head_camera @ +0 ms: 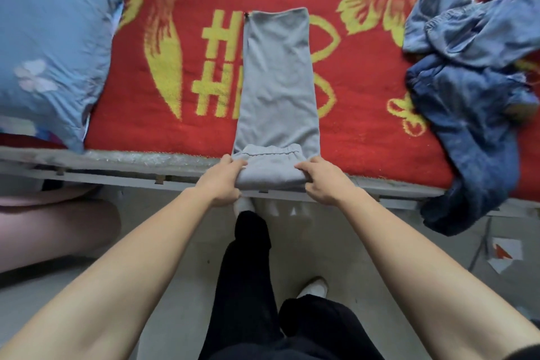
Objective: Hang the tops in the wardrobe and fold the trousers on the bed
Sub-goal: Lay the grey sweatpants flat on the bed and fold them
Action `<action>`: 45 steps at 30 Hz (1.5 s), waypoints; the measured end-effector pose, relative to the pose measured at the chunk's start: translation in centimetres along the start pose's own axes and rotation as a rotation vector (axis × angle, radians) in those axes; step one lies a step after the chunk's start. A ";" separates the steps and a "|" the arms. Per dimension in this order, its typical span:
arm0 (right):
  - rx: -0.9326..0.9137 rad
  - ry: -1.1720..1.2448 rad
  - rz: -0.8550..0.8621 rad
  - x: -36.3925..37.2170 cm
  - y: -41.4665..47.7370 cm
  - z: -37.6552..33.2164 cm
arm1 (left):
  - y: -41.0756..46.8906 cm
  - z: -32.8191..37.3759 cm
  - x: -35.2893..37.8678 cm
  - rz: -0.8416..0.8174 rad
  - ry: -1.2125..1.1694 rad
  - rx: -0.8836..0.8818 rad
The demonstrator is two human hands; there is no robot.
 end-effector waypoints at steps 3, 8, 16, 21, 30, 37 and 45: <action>-0.040 -0.085 -0.035 -0.4 1.9 0.8 | 2.5 -1.1 -0.1 -0.050 -0.037 0.009; 0.068 0.106 -0.071 -4.1 6.9 1.7 | 9.7 -2.9 -3.4 -0.185 -0.189 -0.034; 0.423 0.425 0.215 -8.0 22.2 4.3 | 25.6 -5.4 -6.7 0.109 -0.830 -0.362; 0.695 0.531 0.325 -1.7 29.0 7.4 | 31.2 -6.4 0.0 0.187 -0.822 -0.591; 0.725 0.334 0.686 0.6 28.0 6.6 | 32.0 -5.6 0.4 0.510 -0.619 -0.432; 0.795 0.295 0.545 2.0 29.6 8.4 | 33.5 -6.2 2.3 0.452 -0.597 -0.471; 0.725 0.254 0.635 -1.6 33.2 8.1 | 36.5 -5.3 -1.5 0.540 -0.505 -0.484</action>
Point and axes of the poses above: each hand's wrist, its own y-axis towards the middle knuckle, its own x-axis out of the palm, z = x × y, the point moved 2 cm from there along y, towards the middle knuckle, and after that the axes turned 13 degrees about z, right-handed, at the moved point
